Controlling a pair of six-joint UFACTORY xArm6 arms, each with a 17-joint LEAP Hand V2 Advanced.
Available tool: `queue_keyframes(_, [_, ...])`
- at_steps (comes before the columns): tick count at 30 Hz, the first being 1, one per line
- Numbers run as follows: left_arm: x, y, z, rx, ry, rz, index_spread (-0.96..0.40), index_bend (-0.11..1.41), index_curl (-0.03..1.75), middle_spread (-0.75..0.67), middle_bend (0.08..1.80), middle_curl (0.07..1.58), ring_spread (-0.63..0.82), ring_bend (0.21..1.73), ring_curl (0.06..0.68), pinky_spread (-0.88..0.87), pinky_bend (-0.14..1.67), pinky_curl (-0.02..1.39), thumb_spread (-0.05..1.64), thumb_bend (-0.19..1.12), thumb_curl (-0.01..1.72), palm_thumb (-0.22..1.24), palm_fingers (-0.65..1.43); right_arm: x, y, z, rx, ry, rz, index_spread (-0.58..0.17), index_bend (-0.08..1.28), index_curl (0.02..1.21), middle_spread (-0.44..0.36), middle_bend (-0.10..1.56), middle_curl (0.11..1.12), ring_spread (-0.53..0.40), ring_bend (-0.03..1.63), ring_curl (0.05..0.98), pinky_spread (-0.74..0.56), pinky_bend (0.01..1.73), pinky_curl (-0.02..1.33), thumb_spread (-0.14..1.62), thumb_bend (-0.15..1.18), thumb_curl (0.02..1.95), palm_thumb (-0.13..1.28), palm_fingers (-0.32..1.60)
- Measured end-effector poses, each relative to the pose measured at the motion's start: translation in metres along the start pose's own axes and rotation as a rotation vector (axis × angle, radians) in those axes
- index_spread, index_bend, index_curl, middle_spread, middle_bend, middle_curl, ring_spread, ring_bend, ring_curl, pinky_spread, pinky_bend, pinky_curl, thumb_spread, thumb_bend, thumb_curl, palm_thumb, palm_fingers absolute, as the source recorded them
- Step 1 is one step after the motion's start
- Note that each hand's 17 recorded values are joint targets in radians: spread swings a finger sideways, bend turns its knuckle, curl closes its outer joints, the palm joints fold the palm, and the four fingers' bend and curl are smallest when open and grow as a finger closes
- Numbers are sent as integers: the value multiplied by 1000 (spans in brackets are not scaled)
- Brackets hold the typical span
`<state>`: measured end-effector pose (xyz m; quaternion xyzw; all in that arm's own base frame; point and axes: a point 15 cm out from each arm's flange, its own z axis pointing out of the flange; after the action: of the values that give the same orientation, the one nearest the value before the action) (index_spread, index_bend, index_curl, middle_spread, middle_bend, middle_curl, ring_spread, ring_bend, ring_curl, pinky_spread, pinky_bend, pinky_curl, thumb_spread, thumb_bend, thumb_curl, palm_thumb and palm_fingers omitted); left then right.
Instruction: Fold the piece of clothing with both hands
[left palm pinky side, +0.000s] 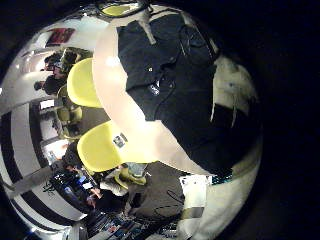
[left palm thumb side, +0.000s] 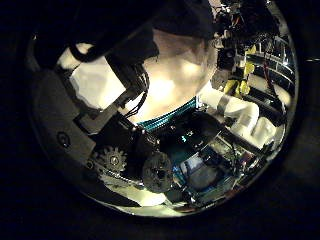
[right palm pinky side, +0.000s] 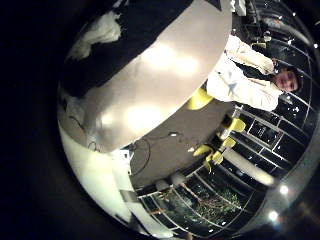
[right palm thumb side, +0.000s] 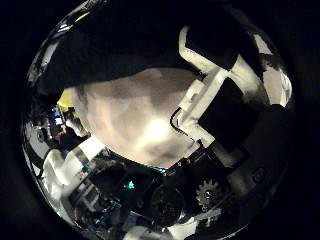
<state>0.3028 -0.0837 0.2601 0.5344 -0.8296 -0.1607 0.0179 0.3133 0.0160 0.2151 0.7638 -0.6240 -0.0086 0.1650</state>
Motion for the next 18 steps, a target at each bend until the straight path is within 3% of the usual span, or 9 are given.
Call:
queue_keyframes(4, [-1, 12, -3, -12, 3, 16, -668, 188, 1523, -651, 841, 1201, -451, 1402, 508, -624, 1196, 648, 1140, -13, 615, 836, 932, 12, 12, -24, 57, -2, 30, -402, 924, 845, -240, 1144, 888, -255, 1396, 615, -203, 1479, 428, 1422, 71, 382, 874, 999])
queue_keyframes(10, [-4, 30, -21, -34, 11, 43, -643, 181, 1552, -660, 829, 1203, -460, 1384, 503, -625, 1185, 646, 1130, -18, 606, 819, 937, 23, 40, -49, 50, 8, 48, -387, 975, 907, -233, 1197, 927, -250, 1436, 661, -181, 1517, 493, 1450, 60, 387, 884, 942])
queue_keyframes(14, [-10, 32, -39, -28, 12, 50, -622, 178, 1571, -663, 814, 1201, -463, 1373, 500, -623, 1175, 643, 1126, -16, 598, 812, 943, 34, 24, -88, 134, 17, 67, -381, 999, 934, -228, 1221, 942, -247, 1453, 683, -173, 1526, 534, 1453, 55, 395, 897, 913])
queue_keyframes(18, [-24, 16, -54, -37, -2, 51, -603, 175, 1582, -667, 807, 1202, -463, 1366, 500, -627, 1170, 642, 1119, -17, 594, 806, 947, 40, -6, -113, 153, 18, 77, -370, 1025, 954, -218, 1242, 956, -245, 1467, 703, -167, 1524, 579, 1454, 46, 402, 908, 894])
